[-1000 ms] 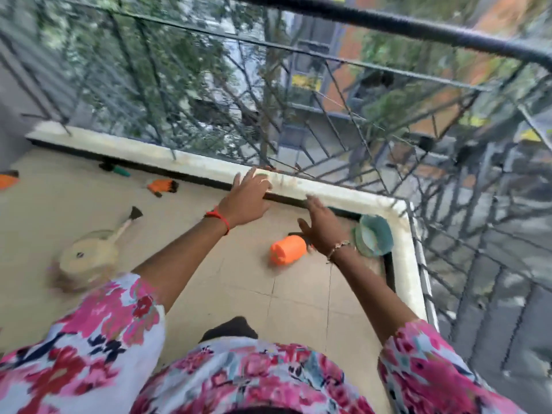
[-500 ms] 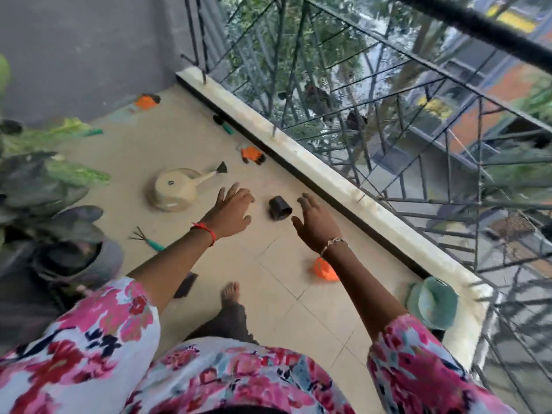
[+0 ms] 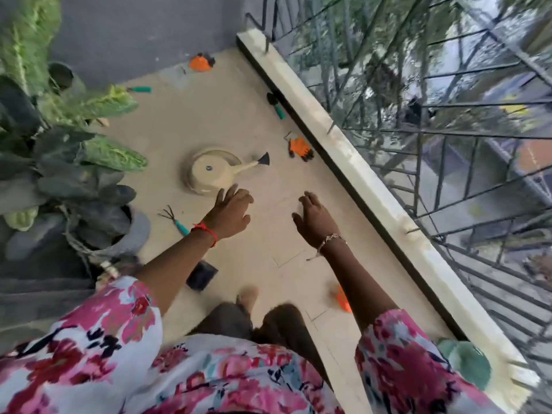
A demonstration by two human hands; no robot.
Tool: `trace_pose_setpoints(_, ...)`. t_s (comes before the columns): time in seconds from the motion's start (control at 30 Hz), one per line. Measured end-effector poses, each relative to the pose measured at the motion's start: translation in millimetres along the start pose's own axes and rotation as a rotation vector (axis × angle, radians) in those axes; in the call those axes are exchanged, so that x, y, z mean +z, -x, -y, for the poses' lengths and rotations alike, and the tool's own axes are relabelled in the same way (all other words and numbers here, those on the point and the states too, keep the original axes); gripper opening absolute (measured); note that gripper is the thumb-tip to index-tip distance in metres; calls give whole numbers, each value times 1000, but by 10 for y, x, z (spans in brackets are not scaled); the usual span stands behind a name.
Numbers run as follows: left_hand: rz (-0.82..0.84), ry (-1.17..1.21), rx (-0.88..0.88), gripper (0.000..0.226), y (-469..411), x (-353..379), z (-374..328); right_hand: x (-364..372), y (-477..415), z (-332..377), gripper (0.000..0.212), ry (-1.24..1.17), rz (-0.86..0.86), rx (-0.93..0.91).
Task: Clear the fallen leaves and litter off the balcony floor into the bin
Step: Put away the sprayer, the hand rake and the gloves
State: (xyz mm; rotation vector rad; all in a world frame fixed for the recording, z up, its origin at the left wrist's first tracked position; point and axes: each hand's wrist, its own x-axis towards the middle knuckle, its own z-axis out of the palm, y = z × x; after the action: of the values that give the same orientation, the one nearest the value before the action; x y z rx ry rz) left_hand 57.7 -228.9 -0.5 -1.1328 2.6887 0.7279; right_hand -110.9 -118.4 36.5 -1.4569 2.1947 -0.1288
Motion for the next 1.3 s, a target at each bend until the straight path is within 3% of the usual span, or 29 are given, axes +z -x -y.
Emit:
trace_pose_setpoints(0.33,6,79,-165,37,-949,-133,794,57,-1573,136,40,-33,217,-61)
trace_pose_setpoints(0.67,83,142,-355,39,-2779,-212,1697,153,-4054,13,37,39,442,-115)
trace_pose_setpoints(0.83,94,204,-415,37,-3733,173,2365,743,-5246,-88,37,117,526,-148)
trace_pose_setpoints(1.13,207,156,-532,44,-5127,1460,4121,2575,-7163,-232,47,58,560,-144)
trace_pose_setpoints(1.3,256,160,-596,57,-5620,2065,4841,3564,-7827,-305,60,-43,565,27)
